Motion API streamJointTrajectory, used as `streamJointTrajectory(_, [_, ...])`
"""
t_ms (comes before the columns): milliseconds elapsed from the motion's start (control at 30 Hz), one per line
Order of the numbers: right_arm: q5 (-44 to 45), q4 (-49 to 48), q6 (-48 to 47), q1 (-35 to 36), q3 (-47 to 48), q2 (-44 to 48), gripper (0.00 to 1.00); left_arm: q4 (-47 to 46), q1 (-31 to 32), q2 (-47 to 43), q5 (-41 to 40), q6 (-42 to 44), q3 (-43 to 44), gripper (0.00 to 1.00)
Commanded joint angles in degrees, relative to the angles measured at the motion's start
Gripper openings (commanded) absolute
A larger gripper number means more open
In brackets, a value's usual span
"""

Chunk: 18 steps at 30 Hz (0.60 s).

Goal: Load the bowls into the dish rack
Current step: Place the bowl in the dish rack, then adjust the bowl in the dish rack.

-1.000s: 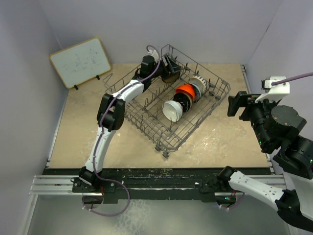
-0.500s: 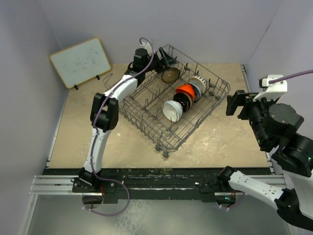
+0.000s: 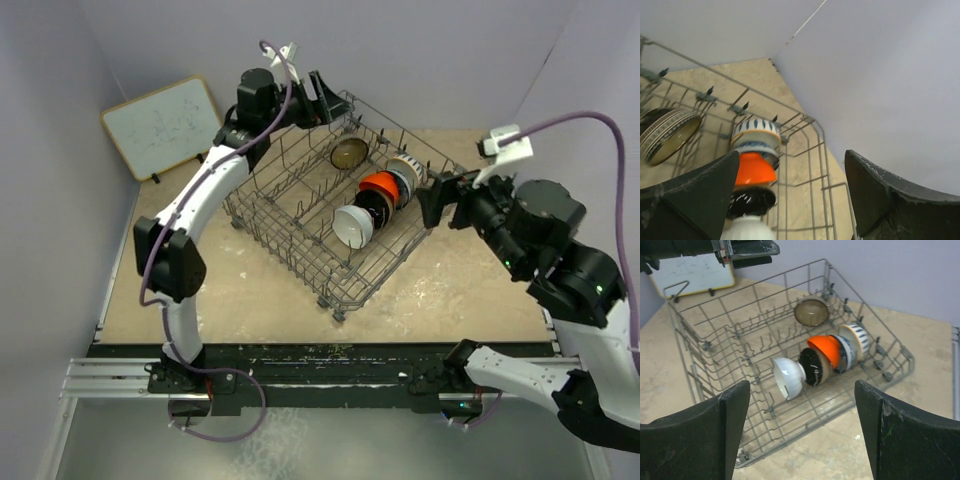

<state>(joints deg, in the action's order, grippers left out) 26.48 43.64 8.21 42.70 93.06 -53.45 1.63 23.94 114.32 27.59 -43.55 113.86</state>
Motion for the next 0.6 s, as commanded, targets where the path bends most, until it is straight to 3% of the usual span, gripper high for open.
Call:
streamJointTrajectory(0, [-6.70, -6.78, -2.51, -0.13, 3.25, -5.40, 0.87, 9.36, -0.10, -12.48, -6.19, 11.71, -7.02, 0.89])
streamJointTrajectory(133, [-8.57, -10.32, -4.84, -0.88, 5.65, -11.82, 0.87, 16.76, -0.08, -24.20, -14.09, 17.81, -13.72, 0.90])
streamJointTrajectory(267, [-16.63, -12.13, -5.82, -6.71, 10.79, -20.04, 0.85, 23.50, -0.06, -36.52, -24.23, 22.17, -19.35, 0.93])
streamJointTrajectory(433, [-28.87, -9.49, -4.85, -14.76, 20.71, -32.15, 0.83, 28.58, -0.08, -48.10, -26.34, 23.09, -25.16, 0.94])
streamJointTrajectory(567, [-26.29, -11.91, -8.50, -16.77, 24.36, -39.45, 0.82, 29.90, -0.08, -53.65, -26.03, 21.75, -30.26, 0.94])
